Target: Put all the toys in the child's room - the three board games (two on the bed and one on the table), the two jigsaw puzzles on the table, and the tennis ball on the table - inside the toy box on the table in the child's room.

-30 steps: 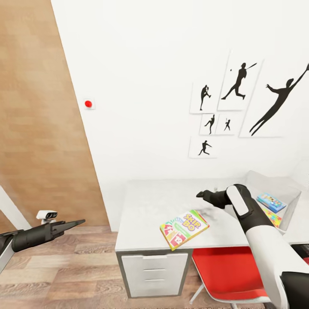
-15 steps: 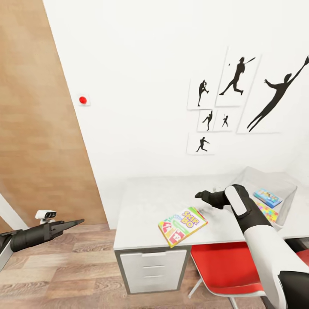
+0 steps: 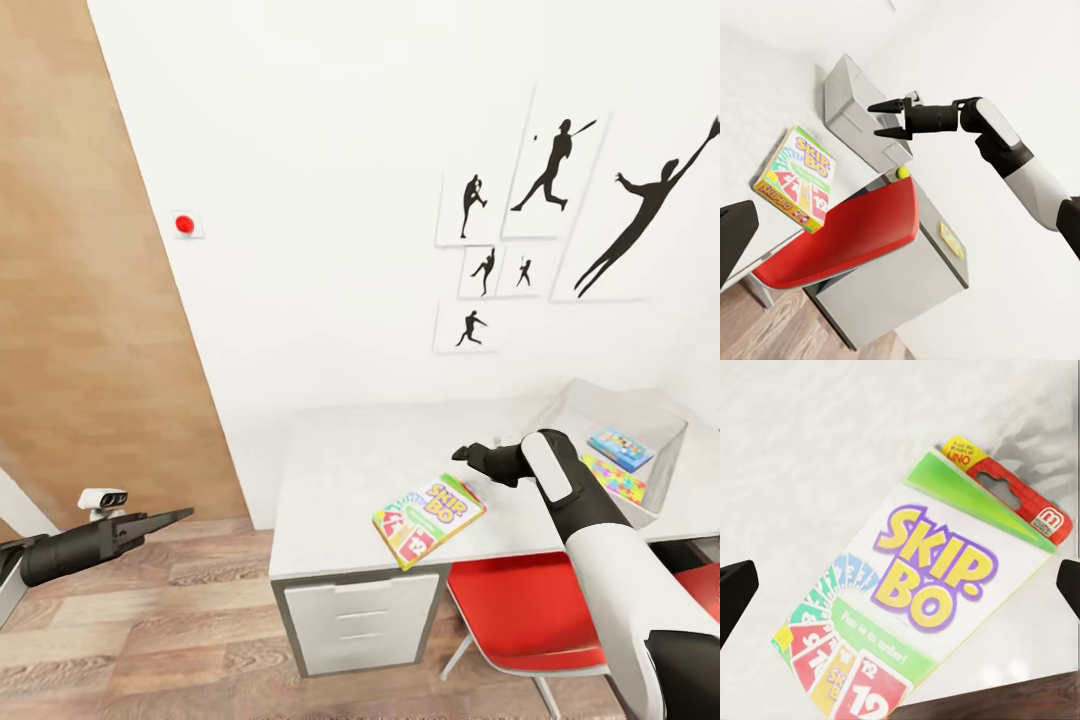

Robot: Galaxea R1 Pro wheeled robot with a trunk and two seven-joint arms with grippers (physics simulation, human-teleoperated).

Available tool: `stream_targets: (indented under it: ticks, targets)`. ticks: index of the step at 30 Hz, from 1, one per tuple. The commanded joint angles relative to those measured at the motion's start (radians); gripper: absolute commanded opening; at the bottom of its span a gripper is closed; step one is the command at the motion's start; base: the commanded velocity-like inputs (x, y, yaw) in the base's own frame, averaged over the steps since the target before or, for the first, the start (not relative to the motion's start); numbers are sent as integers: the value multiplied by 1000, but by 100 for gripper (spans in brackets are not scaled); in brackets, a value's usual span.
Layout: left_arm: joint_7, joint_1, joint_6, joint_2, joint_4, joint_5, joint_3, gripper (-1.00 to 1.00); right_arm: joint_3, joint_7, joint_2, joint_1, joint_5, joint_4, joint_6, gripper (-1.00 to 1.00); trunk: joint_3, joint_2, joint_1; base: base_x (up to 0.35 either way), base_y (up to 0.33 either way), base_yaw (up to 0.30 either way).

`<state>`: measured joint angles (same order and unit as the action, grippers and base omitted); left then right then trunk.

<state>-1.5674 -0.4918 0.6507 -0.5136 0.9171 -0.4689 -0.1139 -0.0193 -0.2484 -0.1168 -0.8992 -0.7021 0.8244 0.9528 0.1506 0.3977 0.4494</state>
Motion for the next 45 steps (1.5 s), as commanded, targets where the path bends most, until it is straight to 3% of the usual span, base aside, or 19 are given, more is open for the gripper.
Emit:
stream_targets:
  ticks: [1, 45]
  targets:
    - [-3, -1, 11, 0, 0, 0, 0, 100, -1, -9, 0, -1, -10, 1, 3, 100, 4, 2, 1, 0, 9, -67]
    - [-3, -1, 10, 2, 0, 0, -1, 100, -1, -15, -1, -1, -11, 1, -9, 100, 74, 2, 1, 73, 45, -66]
